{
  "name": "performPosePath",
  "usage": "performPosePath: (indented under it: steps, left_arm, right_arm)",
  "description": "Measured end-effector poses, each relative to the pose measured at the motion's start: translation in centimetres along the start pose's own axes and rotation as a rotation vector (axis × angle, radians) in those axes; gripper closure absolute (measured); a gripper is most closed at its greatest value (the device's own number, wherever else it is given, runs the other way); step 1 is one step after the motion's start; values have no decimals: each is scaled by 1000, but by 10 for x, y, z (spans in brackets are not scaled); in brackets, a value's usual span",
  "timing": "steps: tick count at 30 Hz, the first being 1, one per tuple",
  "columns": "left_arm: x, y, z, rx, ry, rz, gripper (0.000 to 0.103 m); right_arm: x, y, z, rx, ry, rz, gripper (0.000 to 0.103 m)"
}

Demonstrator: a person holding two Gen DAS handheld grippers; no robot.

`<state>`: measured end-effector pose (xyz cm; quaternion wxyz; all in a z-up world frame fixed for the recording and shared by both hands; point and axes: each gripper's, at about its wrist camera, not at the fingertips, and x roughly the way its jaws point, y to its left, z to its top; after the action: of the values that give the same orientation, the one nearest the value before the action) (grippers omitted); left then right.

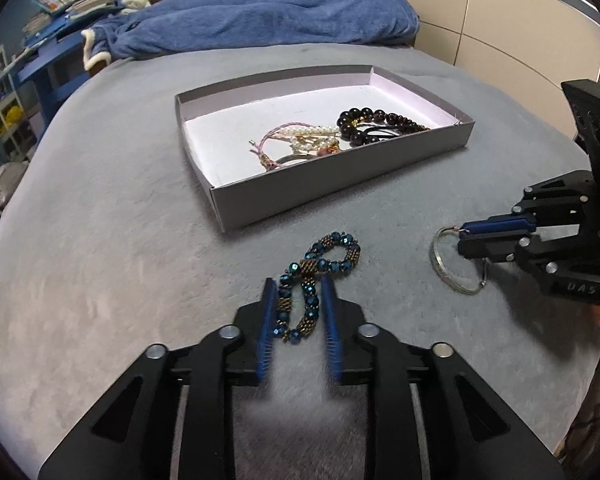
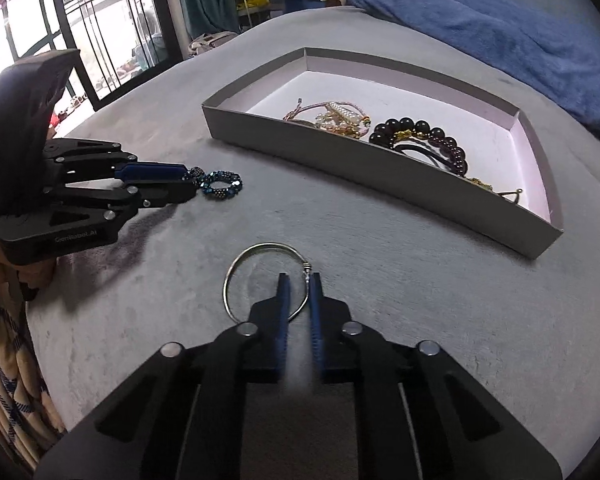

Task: Organize jewelry
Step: 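Grasp the blue beaded bracelet with the left gripper while the right grasps the silver hoop earring, then carry the blue bracelet and hoop into the tray and open both grippers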

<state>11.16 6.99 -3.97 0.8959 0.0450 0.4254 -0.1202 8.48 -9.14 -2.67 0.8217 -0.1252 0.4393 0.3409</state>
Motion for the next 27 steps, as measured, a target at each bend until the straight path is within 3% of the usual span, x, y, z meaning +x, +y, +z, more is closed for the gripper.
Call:
performPosePath:
  steps: [2,4,8,11,12,27]
  left_arm:
    - [3,-2,2,7,4,1,67]
    - [6,-4,4,16,5,8,53]
    - [13,-5,6,25,17,6,53]
    - [12,-5,6,22,14,-3,74]
    - [10,-5,6,22,7,-8,88]
    - [-27,-14,26,-18,-174,-94,89]
  right_arm:
    - [-1,-3,1,4,-6,-3,98]
    - [-4,-6,1,12,-15,-4,99]
    - [-10,-13,3,33,-34,-9,100]
    - [-17,-20,2,56,-53,-16,100]
    - [-18,-21,3,61,-58,-17,100]
    - [-55,-62,16,209,-208,5,100]
